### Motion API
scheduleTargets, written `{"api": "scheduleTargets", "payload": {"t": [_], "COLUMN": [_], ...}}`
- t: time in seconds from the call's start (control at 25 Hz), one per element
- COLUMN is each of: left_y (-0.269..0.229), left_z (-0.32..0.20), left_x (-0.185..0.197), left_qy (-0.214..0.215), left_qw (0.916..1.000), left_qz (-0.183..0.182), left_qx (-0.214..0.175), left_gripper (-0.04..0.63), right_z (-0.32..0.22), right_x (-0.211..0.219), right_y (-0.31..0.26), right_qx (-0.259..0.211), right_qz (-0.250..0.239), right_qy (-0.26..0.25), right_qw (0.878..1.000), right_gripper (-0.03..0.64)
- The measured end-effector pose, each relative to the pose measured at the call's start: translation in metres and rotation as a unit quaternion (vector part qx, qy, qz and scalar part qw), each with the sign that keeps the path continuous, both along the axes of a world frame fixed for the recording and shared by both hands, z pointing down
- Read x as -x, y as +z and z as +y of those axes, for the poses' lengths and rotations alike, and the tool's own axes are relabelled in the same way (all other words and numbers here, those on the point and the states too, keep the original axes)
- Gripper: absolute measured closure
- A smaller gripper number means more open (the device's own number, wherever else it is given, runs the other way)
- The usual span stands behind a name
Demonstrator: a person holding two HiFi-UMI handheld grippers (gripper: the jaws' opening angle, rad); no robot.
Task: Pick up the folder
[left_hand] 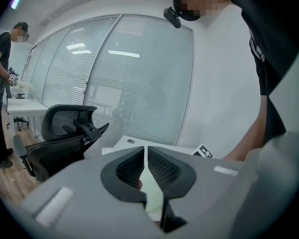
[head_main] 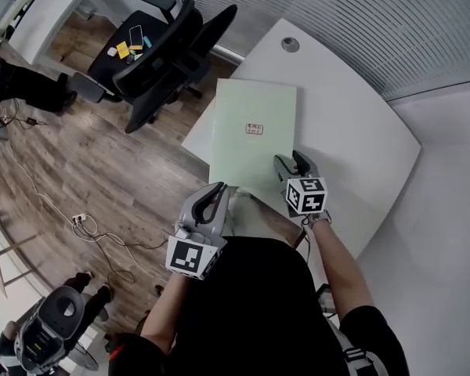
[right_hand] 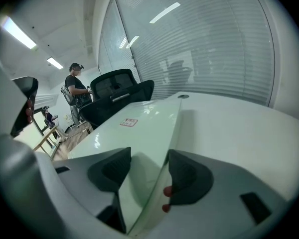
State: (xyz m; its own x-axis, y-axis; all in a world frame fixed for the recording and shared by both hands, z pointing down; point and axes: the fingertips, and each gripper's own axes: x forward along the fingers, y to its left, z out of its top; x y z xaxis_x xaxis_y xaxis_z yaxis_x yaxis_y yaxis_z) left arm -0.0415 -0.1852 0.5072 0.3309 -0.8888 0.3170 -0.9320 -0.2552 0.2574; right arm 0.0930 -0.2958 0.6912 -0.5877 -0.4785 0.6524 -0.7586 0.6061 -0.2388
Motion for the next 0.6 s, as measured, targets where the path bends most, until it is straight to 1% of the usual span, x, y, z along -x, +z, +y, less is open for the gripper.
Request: {"api": "scheduleTargets", "payload": {"t": [0.2, 0.36, 0.48, 0.6], "left_y": [0.004, 0.011, 0.024, 0.030], "left_z": [0.006, 0.014, 0.017, 0.019], "left_x": [0.006, 0.018, 0.028, 0.035], "left_qy": [-0.007, -0.009, -0.007, 0.004], "left_qw": [1.0000, 0.9999, 0.9999, 0.9999], "left_qz": [-0.003, 0.000, -0.009, -0.011], "left_qx": [0.004, 0.009, 0.000, 0.003], "left_gripper": [0.589, 0.589, 0.589, 0.589], "right_z": [0.005, 0.014, 0.021, 0.029], "right_x": [0.004, 0.013, 0.022, 0.028], "right_y": [-0.003, -0.005, 0.002, 0.005], "right_qx": [0.003, 0.004, 0.004, 0.005], "right_qz": [-0.001, 0.002, 0.001, 0.000], "right_qy": [-0.009, -0.012, -0.014, -0.010], "right_qw": [1.000, 1.000, 1.000, 1.000], "right_gripper": [0.379, 0.379, 0.379, 0.379]}}
